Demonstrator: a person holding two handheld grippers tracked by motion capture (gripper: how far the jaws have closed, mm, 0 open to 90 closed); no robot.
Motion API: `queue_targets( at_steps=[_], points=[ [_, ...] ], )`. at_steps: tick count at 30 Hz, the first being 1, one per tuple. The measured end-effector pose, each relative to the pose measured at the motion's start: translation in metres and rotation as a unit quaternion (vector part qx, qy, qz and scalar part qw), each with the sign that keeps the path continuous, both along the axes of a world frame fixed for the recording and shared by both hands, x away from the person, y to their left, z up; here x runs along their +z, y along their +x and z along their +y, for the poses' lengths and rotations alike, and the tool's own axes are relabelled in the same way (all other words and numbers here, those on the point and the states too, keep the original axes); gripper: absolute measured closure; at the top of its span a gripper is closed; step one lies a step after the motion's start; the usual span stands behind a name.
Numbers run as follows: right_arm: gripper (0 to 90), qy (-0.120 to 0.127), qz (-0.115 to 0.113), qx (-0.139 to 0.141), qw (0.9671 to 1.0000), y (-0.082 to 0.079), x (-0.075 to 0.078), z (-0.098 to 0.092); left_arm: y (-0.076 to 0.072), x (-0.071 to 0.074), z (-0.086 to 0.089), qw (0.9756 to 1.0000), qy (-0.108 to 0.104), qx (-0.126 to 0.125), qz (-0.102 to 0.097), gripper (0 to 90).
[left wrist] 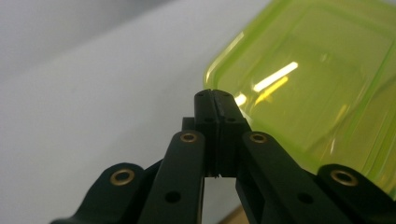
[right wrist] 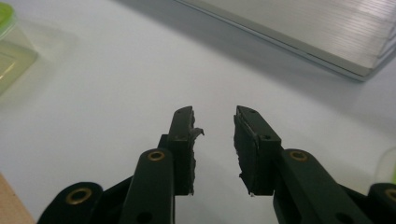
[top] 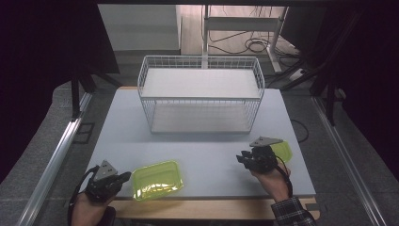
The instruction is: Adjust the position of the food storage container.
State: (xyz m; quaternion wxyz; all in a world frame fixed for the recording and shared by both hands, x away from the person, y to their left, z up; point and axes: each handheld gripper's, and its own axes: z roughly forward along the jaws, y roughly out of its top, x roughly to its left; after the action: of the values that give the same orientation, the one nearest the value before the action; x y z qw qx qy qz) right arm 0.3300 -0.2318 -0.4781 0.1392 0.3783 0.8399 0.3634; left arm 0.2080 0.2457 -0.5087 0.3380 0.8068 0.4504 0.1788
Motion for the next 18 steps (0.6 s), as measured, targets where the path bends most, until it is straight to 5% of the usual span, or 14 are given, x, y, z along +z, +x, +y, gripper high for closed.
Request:
queue_targets(
  at_steps=[7,18],
  points=[
    [71.8,0.008,0.010,0.021,0.9997,-0.010,-0.003,0.007,0.000,-0.015,-0.007,0.9979,0.029,-0.030,0.050,90.0],
    [76.4,0.002,0.031,0.051,0.9982,-0.019,-0.008,0.021,0.006,-0.016,-0.026,0.9963,0.031,-0.060,0.054,89.9]
  ],
)
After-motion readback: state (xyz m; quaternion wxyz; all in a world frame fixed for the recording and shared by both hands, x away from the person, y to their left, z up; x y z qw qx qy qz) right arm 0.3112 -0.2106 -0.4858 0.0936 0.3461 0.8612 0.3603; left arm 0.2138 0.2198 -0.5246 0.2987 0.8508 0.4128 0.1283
